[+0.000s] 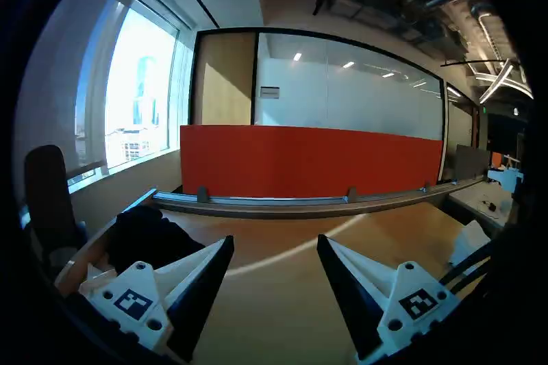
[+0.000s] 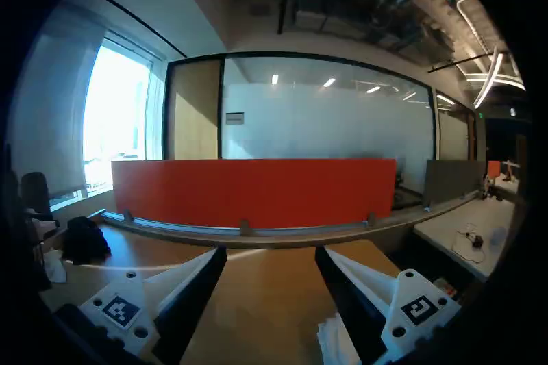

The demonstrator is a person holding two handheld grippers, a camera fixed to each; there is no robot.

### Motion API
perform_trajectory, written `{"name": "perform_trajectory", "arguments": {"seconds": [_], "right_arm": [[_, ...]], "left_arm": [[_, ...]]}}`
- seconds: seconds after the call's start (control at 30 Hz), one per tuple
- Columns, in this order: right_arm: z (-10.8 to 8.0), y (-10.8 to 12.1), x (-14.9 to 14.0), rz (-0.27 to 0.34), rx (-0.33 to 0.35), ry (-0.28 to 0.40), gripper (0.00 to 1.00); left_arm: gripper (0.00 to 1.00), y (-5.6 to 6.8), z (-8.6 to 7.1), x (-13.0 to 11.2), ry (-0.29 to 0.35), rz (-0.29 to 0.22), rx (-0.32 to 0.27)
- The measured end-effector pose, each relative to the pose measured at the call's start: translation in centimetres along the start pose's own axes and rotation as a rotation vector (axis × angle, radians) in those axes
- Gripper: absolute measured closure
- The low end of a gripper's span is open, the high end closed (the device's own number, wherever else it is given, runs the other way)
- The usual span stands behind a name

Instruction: Fold towel

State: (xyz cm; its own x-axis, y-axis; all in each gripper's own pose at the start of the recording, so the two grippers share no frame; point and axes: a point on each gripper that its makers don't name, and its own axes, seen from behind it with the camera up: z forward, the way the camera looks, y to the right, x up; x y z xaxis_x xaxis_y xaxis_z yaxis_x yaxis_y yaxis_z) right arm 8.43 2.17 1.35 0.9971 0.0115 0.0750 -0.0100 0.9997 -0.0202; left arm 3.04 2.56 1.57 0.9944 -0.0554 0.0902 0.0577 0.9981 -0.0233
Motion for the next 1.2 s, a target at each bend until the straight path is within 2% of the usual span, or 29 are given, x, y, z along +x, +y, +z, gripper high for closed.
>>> {"name": "perform_trajectory", "arguments": {"seconds": [0.3, 0.7, 1.0, 1.2], "right_arm": [[0.3, -2.2, 0.5, -0.007, 0.014, -0.002, 0.0], [0.4, -4.0, 1.5, -0.012, 0.033, -0.016, 0.0], [0.3, -5.4, 1.7, 0.009, 0.049, -0.033, 0.0], [-0.1, -6.3, 1.4, 0.009, 0.047, -0.028, 0.0]], "left_arm": [[0.1, 0.0, 0.0, 0.7, 0.028, 0.008, 0.001], [0.1, -0.1, -0.3, 1.0, 0.075, 0.055, 0.038], [0.1, -1.2, -1.0, -0.3, 0.105, 0.072, 0.058], [0.1, -2.2, -1.4, -2.4, 0.118, 0.074, 0.065]]}}
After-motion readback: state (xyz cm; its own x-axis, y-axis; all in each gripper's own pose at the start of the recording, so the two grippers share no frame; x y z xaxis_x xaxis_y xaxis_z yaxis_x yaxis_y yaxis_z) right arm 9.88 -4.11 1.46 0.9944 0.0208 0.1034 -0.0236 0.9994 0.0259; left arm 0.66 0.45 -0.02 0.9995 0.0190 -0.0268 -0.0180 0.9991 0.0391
